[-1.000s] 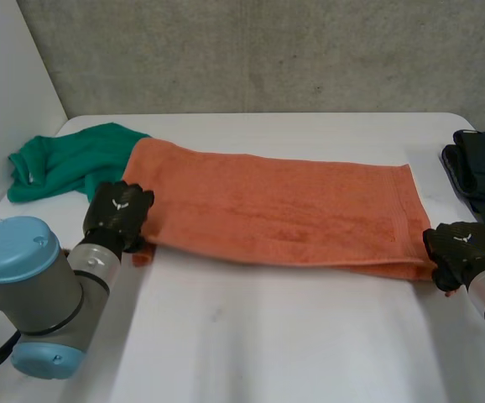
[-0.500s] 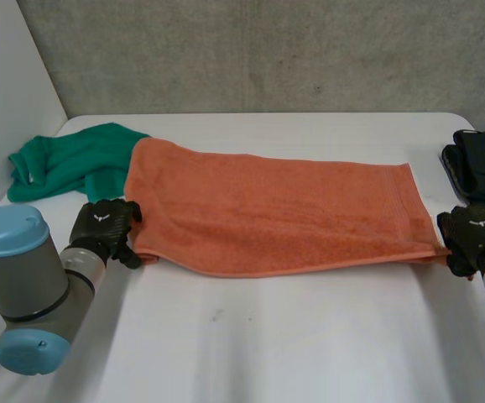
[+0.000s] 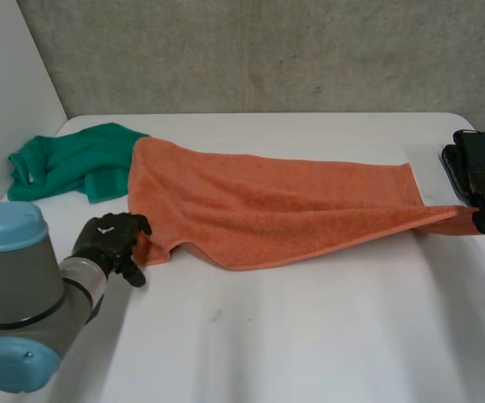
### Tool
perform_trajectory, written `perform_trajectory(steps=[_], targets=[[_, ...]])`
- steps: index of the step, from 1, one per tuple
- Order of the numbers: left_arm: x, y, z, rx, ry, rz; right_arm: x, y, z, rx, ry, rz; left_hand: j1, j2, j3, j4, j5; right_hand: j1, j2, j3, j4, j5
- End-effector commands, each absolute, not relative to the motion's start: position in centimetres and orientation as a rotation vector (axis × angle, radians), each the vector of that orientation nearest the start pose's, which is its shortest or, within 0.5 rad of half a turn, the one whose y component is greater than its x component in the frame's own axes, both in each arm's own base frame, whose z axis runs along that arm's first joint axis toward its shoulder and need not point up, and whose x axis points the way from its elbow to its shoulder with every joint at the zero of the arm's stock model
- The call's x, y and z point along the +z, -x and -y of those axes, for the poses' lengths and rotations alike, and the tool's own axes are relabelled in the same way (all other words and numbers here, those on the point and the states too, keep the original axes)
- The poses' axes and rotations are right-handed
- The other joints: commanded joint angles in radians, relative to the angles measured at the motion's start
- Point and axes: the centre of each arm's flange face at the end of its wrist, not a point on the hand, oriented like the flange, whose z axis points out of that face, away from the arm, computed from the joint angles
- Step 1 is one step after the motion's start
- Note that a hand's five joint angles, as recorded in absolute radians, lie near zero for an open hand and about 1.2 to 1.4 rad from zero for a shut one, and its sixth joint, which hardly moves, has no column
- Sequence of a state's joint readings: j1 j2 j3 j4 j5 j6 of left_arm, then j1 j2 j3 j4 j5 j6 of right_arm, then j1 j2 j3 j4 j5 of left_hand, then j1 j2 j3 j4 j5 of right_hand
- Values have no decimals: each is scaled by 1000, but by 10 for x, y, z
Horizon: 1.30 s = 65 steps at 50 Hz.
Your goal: Fold the laundry.
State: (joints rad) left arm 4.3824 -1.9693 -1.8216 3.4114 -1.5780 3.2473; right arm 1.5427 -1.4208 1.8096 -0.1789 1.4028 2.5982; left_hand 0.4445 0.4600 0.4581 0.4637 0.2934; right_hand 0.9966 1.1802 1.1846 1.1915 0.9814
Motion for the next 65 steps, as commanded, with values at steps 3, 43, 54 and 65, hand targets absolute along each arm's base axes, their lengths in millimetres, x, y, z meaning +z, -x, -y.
perform_trajectory(steps=[3,43,54,65], targets=[[120,249,269,-1832,-639,-2633,204,-137,309,-2081,845,-2508,104,88,90,84,80,400,216,212,205,240],[105,300,316,-2033,-667,-2410,182,-141,296,-1955,878,-2525,386,370,372,366,362,400,216,212,205,240],[105,269,332,-1926,-650,-2288,184,-141,297,-1962,878,-2523,297,282,284,278,274,400,216,212,205,240],[100,247,327,-1817,-698,-2264,185,-141,298,-1963,881,-2524,950,935,937,931,927,400,216,212,205,240]])
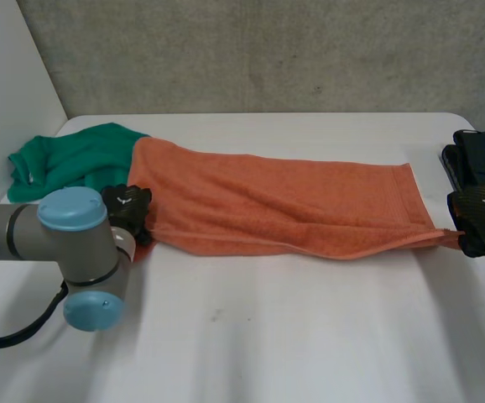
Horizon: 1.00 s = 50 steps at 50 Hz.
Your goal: Fold the laundry.
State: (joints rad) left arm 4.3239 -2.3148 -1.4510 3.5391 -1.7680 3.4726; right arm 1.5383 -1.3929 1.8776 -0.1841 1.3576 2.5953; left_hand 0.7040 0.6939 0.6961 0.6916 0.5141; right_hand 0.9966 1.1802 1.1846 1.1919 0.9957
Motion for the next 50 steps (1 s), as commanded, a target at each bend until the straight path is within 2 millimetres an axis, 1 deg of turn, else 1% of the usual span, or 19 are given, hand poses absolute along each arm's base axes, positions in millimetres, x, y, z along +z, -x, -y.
perform_trajectory(steps=[1,6,10,13,14,17,18,21,22,26,29,33,34,38,39,43,46,47,50], targets=[[102,246,326,-1814,-701,-2260,186,-141,298,-1965,885,-2521,692,702,700,705,708,400,216,212,204,226],[123,241,314,-1816,-740,-2205,189,-142,297,-1966,929,-2520,692,702,700,705,708,400,216,212,204,226],[151,233,293,-1821,-794,-2124,199,-142,291,-1953,1042,-2541,692,702,700,705,708,400,216,212,204,226],[166,224,268,-1750,-917,-2046,211,-141,284,-1930,1166,-2559,692,702,700,705,708,400,216,212,204,226],[170,219,253,-1679,-1002,-2013,213,-141,281,-1915,1198,-2567,692,702,700,705,708,400,216,212,204,226],[173,207,229,-1542,-1137,-1968,217,-141,270,-1828,1342,-2592,692,702,700,705,708,400,216,212,204,226],[171,200,211,-1438,-1223,-1960,218,-141,266,-1796,1381,-2601,692,702,700,705,708,400,216,212,204,226],[169,190,184,-1304,-1337,-1971,219,-141,248,-1633,1540,-2625,692,702,700,705,708,400,216,212,204,226],[167,188,169,-1247,-1394,-1997,219,-141,243,-1582,1579,-2630,692,702,700,705,708,400,216,212,204,226],[166,187,152,-1217,-1471,-2067,213,-138,222,-1344,1732,-2639,692,702,700,705,708,400,216,212,204,226],[169,191,158,-1282,-1461,-2078,213,-138,222,-1336,1768,-2629,692,702,700,705,708,400,216,212,204,226],[171,201,184,-1412,-1424,-2038,213,-138,239,-1498,1708,-2625,692,702,700,705,708,400,216,212,204,226],[167,206,199,-1446,-1410,-2015,211,-137,243,-1528,1685,-2627,692,702,700,705,708,400,216,212,204,226],[158,219,237,-1526,-1368,-1952,194,-142,272,-1608,1585,-2617,692,702,700,705,708,400,216,212,204,226],[156,221,243,-1539,-1361,-1942,191,-151,281,-1649,1571,-2584,692,702,700,705,708,400,216,212,204,226],[141,232,272,-1577,-1341,-1907,190,-172,305,-1791,1534,-2507,692,702,700,705,708,400,216,212,204,226],[133,238,294,-1599,-1290,-1875,185,-178,323,-1861,1517,-2508,692,702,700,705,708,400,216,212,204,226],[131,239,298,-1600,-1277,-1869,180,-179,338,-1903,1510,-2524,692,702,700,705,708,400,216,212,204,226],[128,242,317,-1614,-1214,-1834,174,-183,362,-1974,1487,-2521,692,702,700,705,708,400,216,212,204,226]])
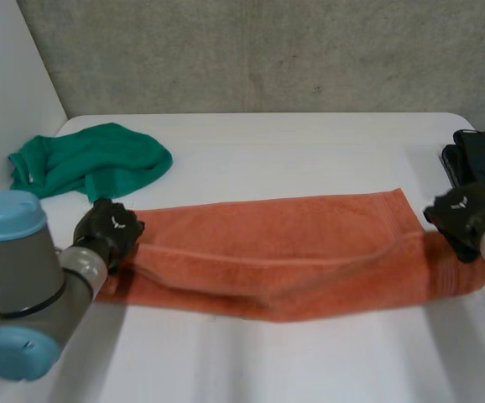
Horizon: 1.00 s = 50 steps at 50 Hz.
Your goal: Fold the laundry.
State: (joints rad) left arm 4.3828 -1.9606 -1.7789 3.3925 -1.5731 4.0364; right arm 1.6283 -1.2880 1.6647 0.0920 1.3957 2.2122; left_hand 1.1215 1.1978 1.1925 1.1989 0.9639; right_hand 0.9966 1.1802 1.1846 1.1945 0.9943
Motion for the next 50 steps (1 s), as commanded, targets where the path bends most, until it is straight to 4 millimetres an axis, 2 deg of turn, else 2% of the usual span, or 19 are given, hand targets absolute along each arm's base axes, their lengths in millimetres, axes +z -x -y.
perform_trajectory(steps=[1,3,8,14,17,22,23,24,25,27,29,30,33,34,35,38,43,47,50], targets=[[126,243,321,-1616,-1203,-1827,172,-185,368,-1989,1483,-2516,275,198,204,197,258,400,216,212,202,227],[120,245,334,-1621,-1176,-1810,167,-192,379,-2021,1488,-2483,275,198,204,197,258,400,216,212,202,227],[110,248,350,-1630,-1162,-1806,153,-214,407,-2119,1500,-2385,275,198,204,197,258,400,216,212,202,227],[106,252,366,-1665,-1134,-1773,134,-238,426,-2177,1527,-2298,275,198,204,197,258,400,216,212,202,227],[105,253,368,-1675,-1129,-1764,126,-250,436,-2231,1534,-2246,275,198,204,197,258,400,216,212,202,227],[102,252,366,-1663,-1131,-1774,115,-256,449,-2266,1533,-2215,272,196,201,195,255,400,216,212,202,227],[102,252,366,-1663,-1131,-1774,113,-257,451,-2271,1535,-2203,214,138,143,137,197,400,216,212,202,227],[103,252,365,-1666,-1129,-1774,113,-257,452,-2275,1533,-2197,141,65,70,63,124,313,130,126,116,141],[104,252,365,-1666,-1127,-1773,115,-258,453,-2283,1533,-2186,53,-23,-18,-24,36,36,-147,-151,-161,-136],[106,252,363,-1667,-1121,-1774,115,-259,454,-2290,1527,-2178,-378,-454,-449,-455,-395,-652,-836,-840,-850,-824],[104,252,361,-1661,-1123,-1779,119,-258,455,-2308,1505,-2178,-646,-722,-717,-723,-662,-822,-1006,-1010,-1020,-994],[106,252,359,-1657,-1115,-1779,121,-258,456,-2318,1496,-2181,-801,-877,-872,-878,-818,-822,-1006,-1010,-1020,-994],[117,249,358,-1656,-1084,-1775,136,-253,459,-2371,1451,-2212,-928,-1005,-999,-1006,-945,-822,-1006,-1010,-1020,-994],[127,246,358,-1670,-1057,-1770,141,-251,460,-2386,1433,-2227,-923,-999,-994,-1000,-940,-822,-1006,-1010,-1020,-994],[131,245,356,-1673,-1050,-1769,154,-247,459,-2422,1397,-2250,-923,-999,-994,-1000,-940,-822,-1006,-1010,-1020,-994],[143,241,349,-1680,-1044,-1766,171,-243,455,-2447,1328,-2280,-926,-1002,-997,-1003,-943,-822,-1006,-1010,-1020,-994],[159,237,337,-1693,-1049,-1755,200,-236,434,-2418,1179,-2291,-914,-990,-985,-991,-931,-822,-1006,-1010,-1020,-994],[164,224,334,-1682,-1045,-1776,206,-232,410,-2316,1170,-2305,-908,-984,-979,-985,-925,-822,-1006,-1010,-1020,-994],[168,210,336,-1678,-1047,-1803,200,-231,388,-2200,1215,-2317,-902,-978,-973,-980,-919,-822,-1006,-1010,-1020,-994]])
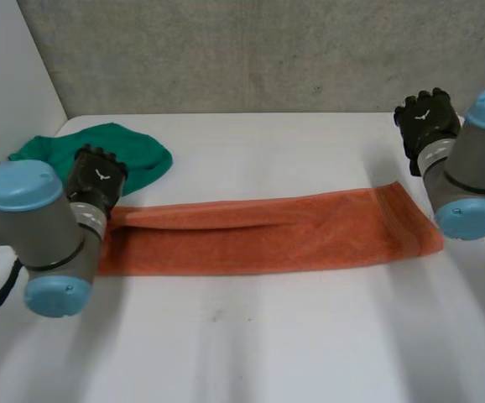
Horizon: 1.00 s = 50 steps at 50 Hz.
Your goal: Fold the laundry.
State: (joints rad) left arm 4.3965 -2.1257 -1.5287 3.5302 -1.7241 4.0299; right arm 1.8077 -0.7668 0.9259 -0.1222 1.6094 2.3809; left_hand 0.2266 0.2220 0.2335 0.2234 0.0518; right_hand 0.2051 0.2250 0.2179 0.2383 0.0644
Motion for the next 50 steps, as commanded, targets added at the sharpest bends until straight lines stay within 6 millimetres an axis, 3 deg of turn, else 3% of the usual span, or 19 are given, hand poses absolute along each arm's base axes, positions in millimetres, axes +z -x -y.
perform_trajectory(steps=[1,9,12,14,21,25,28,30,32,41,50], targets=[[168,208,337,-1680,-1051,-1811,198,-231,383,-2176,1223,-2316,2,6,-5,5,2,-31,-50,-43,-64,-64],[168,195,356,-1715,-1034,-1898,175,-228,342,-1970,1260,-2336,37,41,30,40,37,-31,-50,-43,-64,-64],[156,192,367,-1688,-1034,-1926,171,-227,333,-1939,1269,-2342,104,109,97,107,105,-31,-50,-43,-64,-64],[151,193,370,-1680,-1044,-1932,169,-225,332,-1931,1269,-2349,134,138,127,137,134,-31,-50,-43,-64,-64],[135,196,396,-1695,-1039,-1903,165,-221,332,-1920,1261,-2367,570,575,564,574,571,-31,-50,-43,-64,-64],[140,197,427,-1755,-954,-1787,165,-221,332,-1921,1260,-2369,568,573,561,572,569,-31,-50,-43,-64,-64],[145,194,436,-1774,-878,-1757,164,-221,331,-1919,1261,-2370,478,482,471,481,478,-31,-50,-43,-64,-64],[147,198,436,-1796,-869,-1731,164,-221,331,-1914,1261,-2372,246,251,239,249,246,-31,-50,-43,-64,-64],[148,201,435,-1815,-869,-1718,162,-221,329,-1903,1264,-2378,172,177,165,175,172,-31,-50,-43,-64,-64],[162,212,411,-1846,-900,-1715,157,-216,327,-1877,1252,-2400,125,130,118,128,125,-31,-50,-43,-64,-64],[171,208,377,-1832,-911,-1773,161,-187,341,-1886,1150,-2493,104,109,98,108,105,-31,-50,-43,-64,-64]])
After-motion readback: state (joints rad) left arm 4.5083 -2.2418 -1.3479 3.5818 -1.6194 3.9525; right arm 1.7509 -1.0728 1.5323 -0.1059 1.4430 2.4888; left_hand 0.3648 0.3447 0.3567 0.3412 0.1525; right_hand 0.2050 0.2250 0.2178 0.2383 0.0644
